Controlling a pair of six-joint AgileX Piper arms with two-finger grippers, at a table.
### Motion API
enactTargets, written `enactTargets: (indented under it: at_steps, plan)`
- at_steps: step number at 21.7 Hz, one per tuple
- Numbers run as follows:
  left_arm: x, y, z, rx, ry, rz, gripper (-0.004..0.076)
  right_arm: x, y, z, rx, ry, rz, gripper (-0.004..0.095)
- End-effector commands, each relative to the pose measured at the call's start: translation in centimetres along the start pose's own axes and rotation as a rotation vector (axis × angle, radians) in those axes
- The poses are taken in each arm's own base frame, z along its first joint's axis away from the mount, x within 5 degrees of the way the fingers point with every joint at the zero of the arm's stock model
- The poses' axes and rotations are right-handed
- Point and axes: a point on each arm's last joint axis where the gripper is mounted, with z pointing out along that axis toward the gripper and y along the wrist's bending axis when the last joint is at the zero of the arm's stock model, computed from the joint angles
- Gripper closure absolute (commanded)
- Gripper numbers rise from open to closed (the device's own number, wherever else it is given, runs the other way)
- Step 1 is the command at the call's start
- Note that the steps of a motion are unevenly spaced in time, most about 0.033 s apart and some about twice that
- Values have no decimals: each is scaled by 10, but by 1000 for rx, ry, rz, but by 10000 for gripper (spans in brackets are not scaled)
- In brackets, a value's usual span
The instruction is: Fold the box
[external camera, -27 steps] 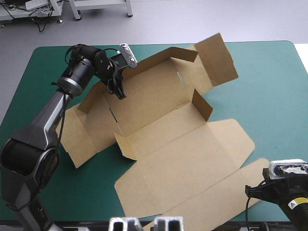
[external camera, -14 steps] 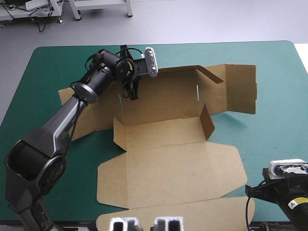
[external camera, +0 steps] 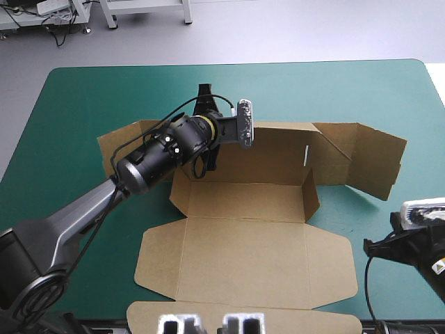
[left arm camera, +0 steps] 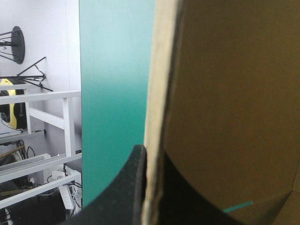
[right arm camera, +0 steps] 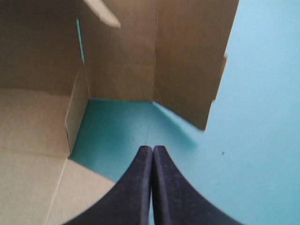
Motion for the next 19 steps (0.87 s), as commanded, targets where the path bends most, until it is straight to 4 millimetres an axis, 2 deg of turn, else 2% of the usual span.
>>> enactTargets:
  at_steps: [1,4,5,8,9,11,16,19]
  plan:
    - [-1,1,-41,-137,-91,-62,733,-53,-3,-18,15,-156,-9,925]
    - [-1,-18,-53,-174,-130,-66,733,-94,-5,-20,4,-189,-4,925]
    - [-1,-25,-59,-180,-145,-67,733,-114,-6,-18,-18,-199,9,925]
    - [0,-32,-60,-166,-142,-74,733,-148,-7,5,-81,-170,53,925]
    - [0,-32,-60,-165,-144,-96,733,-161,-9,24,-108,-114,67,925]
    - [0,-32,-60,-170,-146,-116,733,-176,-13,49,-129,-49,77,925]
    - [0,-31,-60,-177,-151,-122,733,-196,-17,105,-198,84,92,925]
    - [-1,-30,-60,-182,-153,-118,733,-203,-18,153,-283,188,108,925]
